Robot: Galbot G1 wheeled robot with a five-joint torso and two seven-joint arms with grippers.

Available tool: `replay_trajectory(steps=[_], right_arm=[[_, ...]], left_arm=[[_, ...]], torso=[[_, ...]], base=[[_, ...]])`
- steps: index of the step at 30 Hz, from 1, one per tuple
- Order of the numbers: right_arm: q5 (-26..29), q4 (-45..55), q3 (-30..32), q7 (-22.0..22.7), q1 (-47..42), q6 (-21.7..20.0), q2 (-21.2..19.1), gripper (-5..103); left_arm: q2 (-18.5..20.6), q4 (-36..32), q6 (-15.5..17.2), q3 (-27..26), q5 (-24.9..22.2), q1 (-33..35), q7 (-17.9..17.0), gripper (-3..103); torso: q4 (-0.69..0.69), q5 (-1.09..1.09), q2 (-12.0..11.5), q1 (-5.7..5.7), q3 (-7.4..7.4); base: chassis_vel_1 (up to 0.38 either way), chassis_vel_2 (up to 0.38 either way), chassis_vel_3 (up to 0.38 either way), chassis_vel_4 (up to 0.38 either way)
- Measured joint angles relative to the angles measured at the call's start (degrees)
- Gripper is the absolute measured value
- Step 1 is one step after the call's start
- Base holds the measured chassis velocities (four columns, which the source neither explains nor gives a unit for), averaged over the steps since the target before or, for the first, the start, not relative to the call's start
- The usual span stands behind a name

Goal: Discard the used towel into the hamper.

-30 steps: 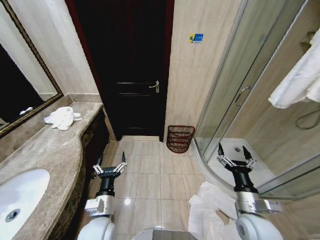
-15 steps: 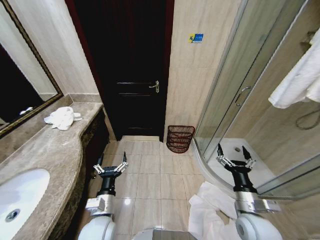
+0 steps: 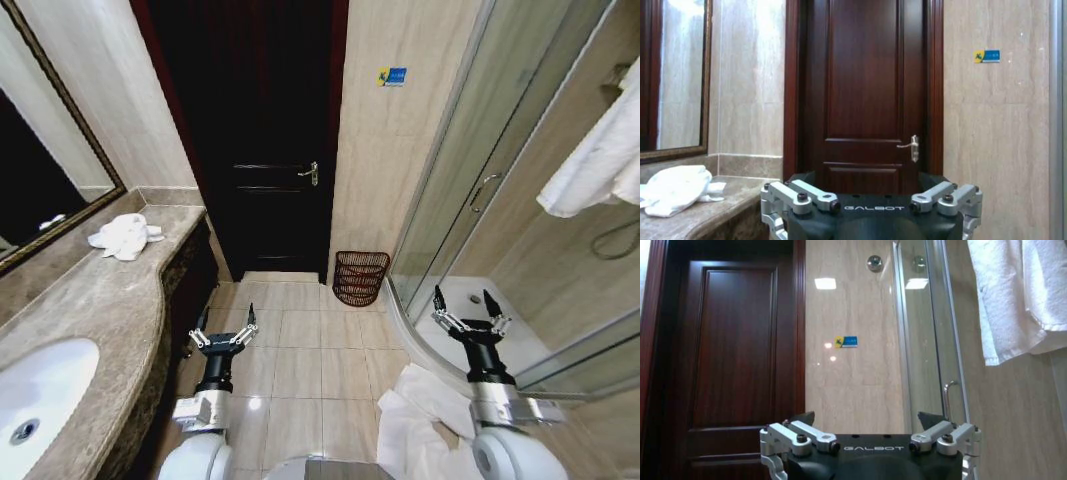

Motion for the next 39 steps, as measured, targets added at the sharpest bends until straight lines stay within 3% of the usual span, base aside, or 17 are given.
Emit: replay_trajectory(steps=[19, 39], right_arm=[[-0.1, 0.2, -0.5, -0.4, -0.5, 0.5, 0.1, 100], [-1.9, 0.4, -3.2, 0.1, -0.1, 1.2, 1.0, 100]], left_arm=[[0.0, 0.7, -0.3, 0.5, -0.2, -0.3, 0.3, 100], [0.0, 1.0, 0.7, 0.9, -0.9, -0.8, -3.9, 97]], torso=[[0.00, 0.01, 0.0, 0.00, 0.00], [0.00, 0.01, 0.0, 0.01, 0.00]], base=[[-0.110, 0.113, 0.112, -0.110], [-0.207, 0.199, 0.197, -0.196]])
